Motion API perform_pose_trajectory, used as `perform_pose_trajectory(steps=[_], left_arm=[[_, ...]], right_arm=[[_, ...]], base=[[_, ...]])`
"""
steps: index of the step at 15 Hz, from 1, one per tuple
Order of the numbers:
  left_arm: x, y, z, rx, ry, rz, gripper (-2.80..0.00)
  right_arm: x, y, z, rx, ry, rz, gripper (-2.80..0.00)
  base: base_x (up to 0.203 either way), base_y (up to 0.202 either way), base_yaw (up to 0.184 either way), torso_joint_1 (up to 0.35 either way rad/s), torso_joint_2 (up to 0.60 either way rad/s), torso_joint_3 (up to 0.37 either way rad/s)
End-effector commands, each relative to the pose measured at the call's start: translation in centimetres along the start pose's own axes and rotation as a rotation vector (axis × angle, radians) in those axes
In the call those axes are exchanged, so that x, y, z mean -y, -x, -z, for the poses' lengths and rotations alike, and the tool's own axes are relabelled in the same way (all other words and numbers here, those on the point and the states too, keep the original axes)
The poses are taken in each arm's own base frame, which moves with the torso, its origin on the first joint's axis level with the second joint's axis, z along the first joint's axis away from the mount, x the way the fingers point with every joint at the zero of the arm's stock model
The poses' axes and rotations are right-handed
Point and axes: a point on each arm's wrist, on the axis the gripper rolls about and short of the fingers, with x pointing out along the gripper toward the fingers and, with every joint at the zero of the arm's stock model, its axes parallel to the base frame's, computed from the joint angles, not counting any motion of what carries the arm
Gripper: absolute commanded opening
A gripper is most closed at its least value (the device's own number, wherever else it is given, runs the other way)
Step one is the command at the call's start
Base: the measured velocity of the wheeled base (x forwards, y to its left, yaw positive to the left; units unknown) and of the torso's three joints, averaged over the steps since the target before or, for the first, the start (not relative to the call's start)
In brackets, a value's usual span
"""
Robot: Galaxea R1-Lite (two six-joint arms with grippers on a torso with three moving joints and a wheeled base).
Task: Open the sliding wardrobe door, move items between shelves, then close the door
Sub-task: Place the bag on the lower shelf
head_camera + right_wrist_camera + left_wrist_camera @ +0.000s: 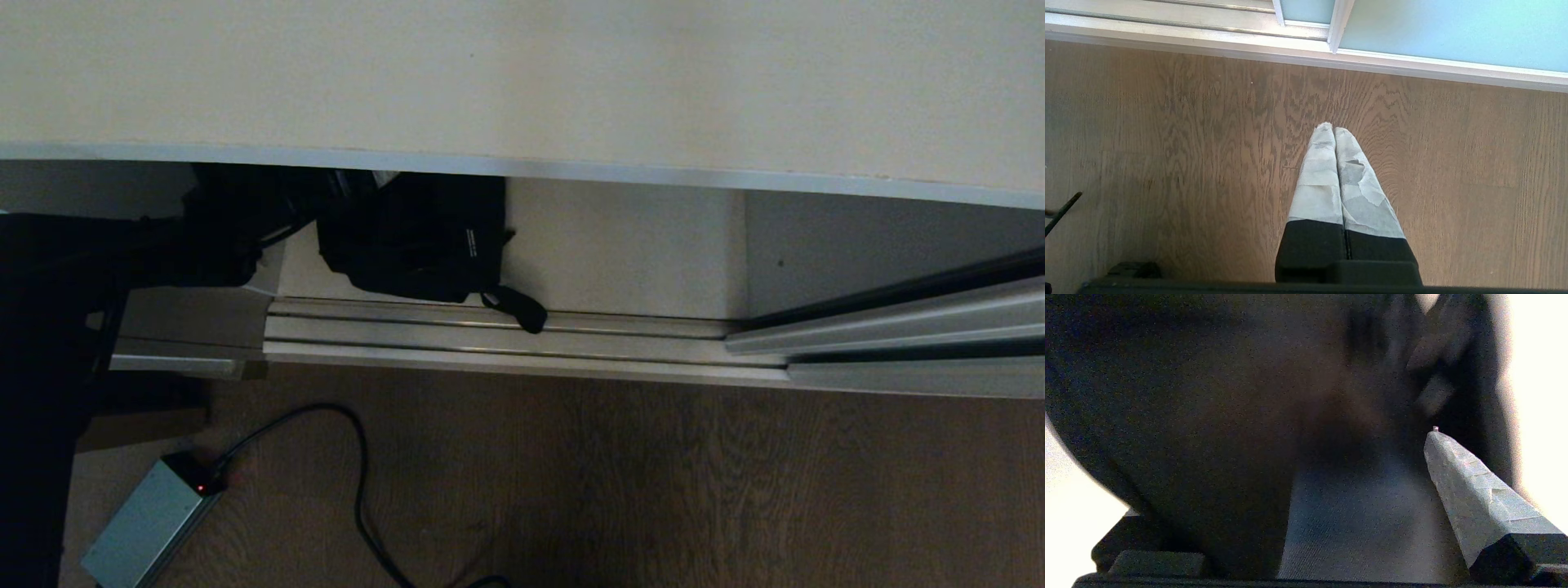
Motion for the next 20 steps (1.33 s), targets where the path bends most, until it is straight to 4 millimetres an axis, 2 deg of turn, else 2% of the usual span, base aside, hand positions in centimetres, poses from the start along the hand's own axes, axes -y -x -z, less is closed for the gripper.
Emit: perform_pose_trajectory(steps=[1,3,7,11,13,20], left_arm=[[-0.4,-0.1,2.1,-0.111,-0.037,-0.044,0.0],[-0.4,0.0,2.1,-0.133,-0.033,-0.069,0.0],[-0.4,0.3,0.5,-0.092,-0.067,-0.18,0.0],[-0.3,0.2,-1.3,0.079,-0.129,-0.23,0.0],[-0.1,0.1,-1.2,0.094,-0.126,-0.23,0.0],[0.4,0.2,-2.7,0.212,-0.171,-0.25,0.0]], right_arm=[[0.0,0.0,0.0,0.001,0.0,0.0,-2.8],[0.0,0.0,0.0,0.001,0.0,0.0,-2.8],[0.0,0.0,0.0,0.002,0.0,0.0,-2.8],[0.0,0.0,0.0,0.001,0.0,0.0,-2.8],[0.0,0.0,0.0,0.001,0.0,0.0,-2.8],[0.0,0.0,0.0,0.002,0.0,0.0,-2.8]], base=[[0.0,0.0,0.0,0.0,0.0,0.0],[0.0,0.0,0.0,0.0,0.0,0.0],[0.0,0.0,0.0,0.0,0.0,0.0],[0.0,0.0,0.0,0.0,0.0,0.0],[0.0,0.0,0.0,0.0,0.0,0.0],[0.0,0.0,0.0,0.0,0.0,0.0]])
